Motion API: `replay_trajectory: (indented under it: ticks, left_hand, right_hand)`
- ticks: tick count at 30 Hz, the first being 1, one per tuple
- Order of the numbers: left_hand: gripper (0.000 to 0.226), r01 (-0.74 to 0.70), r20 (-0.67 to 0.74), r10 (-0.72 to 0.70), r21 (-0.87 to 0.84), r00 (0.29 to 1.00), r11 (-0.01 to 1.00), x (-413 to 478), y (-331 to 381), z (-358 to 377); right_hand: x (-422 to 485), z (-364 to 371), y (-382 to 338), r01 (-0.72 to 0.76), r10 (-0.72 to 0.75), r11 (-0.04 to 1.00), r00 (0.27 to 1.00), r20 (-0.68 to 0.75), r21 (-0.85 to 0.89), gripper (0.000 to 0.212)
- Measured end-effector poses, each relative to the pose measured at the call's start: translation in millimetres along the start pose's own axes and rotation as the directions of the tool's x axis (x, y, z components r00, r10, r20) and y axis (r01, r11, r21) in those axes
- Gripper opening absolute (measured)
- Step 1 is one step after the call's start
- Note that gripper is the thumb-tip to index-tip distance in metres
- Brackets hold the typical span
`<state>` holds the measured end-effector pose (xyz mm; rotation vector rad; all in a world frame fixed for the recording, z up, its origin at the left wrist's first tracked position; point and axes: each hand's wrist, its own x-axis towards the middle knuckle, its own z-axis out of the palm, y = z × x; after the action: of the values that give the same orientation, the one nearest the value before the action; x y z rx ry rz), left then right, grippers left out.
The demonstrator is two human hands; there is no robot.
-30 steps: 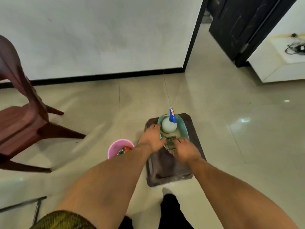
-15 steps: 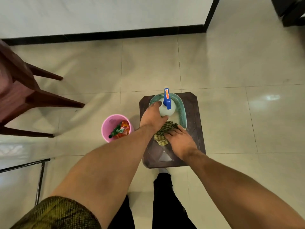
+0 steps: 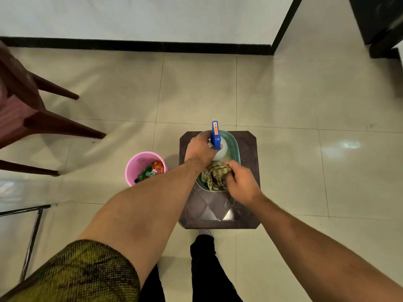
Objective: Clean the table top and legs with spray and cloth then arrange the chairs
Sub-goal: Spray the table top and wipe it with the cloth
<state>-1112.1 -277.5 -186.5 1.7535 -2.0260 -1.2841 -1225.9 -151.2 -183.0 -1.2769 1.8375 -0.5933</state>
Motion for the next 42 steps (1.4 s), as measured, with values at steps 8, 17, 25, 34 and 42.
replay_trajectory:
  ticks: [8, 17, 25, 34, 42]
  left_hand:
    - [0.031, -0.061, -0.115, 0.038, -0.208, 0.993, 0.976, -23.9, 23.1, -61.2]
    - [0.022, -0.145, -0.325, 0.045, -0.29, 0.945, 0.946, -98.0, 5.6, -203.8]
    - [0.03, -0.087, -0.431, 0.002, -0.177, 0.902, 0.98, -195.2, -87.4, -330.2]
    - [0.022, 0.039, -0.615, -0.205, -0.273, 0.761, 0.961, -340.9, -262.6, -435.4]
    - [0.019, 0.137, -0.731, -0.454, -0.452, 0.51, 0.882, -449.8, -375.7, -501.5]
  right_hand:
    - [-18.3, -14.5, -53.5, -0.327, 0.483, 0.416, 0.87, 0.098, 0.848, 0.031]
    - [-94.7, -50.0, -175.5, -0.077, -0.116, 0.395, 0.984, 0.133, 0.915, 0.056]
    - [-107.7, 101.4, -286.7, -0.257, 0.157, 0.493, 0.966, 0.206, 0.831, 0.026]
    - [-149.3, 255.4, -396.8, -0.568, -0.09, 0.069, 0.815, 0.573, 0.82, 0.06]
    - [-174.5, 403.1, -499.8, -0.604, -0.052, 0.412, 0.732, 0.679, 0.683, 0.03]
